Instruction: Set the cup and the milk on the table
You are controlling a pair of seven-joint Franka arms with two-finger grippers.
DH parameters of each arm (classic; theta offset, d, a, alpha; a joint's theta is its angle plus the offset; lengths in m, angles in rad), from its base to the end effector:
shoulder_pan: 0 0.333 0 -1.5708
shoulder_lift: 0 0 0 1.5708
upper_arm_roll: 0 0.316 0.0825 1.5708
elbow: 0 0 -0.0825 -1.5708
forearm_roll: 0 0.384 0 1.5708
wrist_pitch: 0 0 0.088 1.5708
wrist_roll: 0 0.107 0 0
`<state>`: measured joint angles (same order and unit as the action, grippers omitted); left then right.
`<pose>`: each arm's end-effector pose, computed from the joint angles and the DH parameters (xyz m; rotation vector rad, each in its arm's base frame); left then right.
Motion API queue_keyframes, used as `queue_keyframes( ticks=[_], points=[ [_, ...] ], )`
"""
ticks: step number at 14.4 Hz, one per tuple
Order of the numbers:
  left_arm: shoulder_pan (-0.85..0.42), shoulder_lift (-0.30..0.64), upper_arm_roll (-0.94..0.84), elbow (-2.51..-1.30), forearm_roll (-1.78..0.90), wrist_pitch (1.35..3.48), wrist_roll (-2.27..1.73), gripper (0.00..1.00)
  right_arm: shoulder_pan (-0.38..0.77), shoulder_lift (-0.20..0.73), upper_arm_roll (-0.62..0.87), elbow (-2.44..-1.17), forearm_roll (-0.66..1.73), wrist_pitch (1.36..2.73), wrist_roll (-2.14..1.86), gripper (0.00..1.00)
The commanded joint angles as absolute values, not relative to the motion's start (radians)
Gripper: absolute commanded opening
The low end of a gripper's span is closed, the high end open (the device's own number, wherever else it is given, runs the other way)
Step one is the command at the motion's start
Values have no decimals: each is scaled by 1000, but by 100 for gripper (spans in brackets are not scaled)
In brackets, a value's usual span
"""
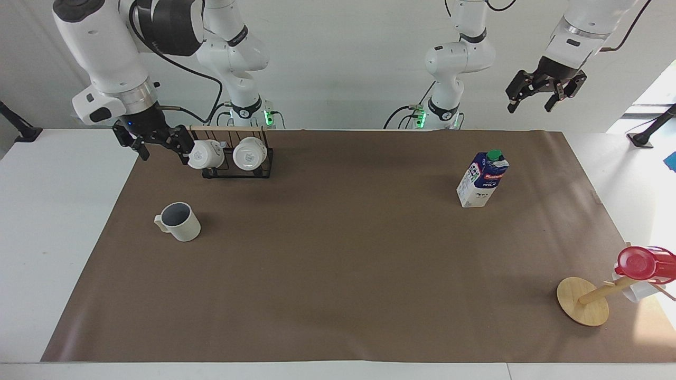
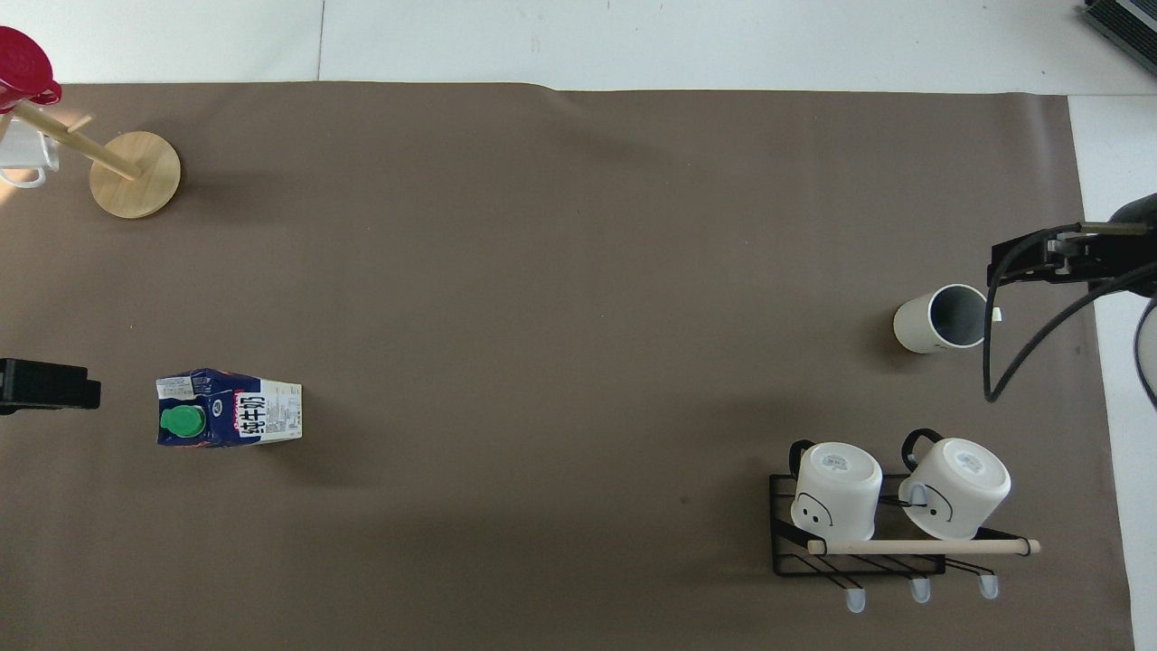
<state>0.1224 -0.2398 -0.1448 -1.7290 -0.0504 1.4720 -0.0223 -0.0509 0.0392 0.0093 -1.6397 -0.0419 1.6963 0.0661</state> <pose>0.4676 -0.0257 0.6632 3.1259 -0.0002 -0.0313 0.5747 -0.0280 0.5807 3.0963 -0.1593 0.0278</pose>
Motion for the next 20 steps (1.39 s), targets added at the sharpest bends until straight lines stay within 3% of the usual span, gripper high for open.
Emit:
queue_keyframes(
  ticks=[1,9,20],
  points=[
    [137,-241,-153,-1721,-55,1459,-17,100,-72,28,14,-1739,-43,1781,5,100],
    [123,-245,-153,-1738,-54,1470,-21,100,-84,49,14,-1916,-44,1969,-8,100],
    [121,-279,-156,-2000,-54,1722,-23,100,-110,146,14,-1996,-44,2157,-87,100]
  ],
)
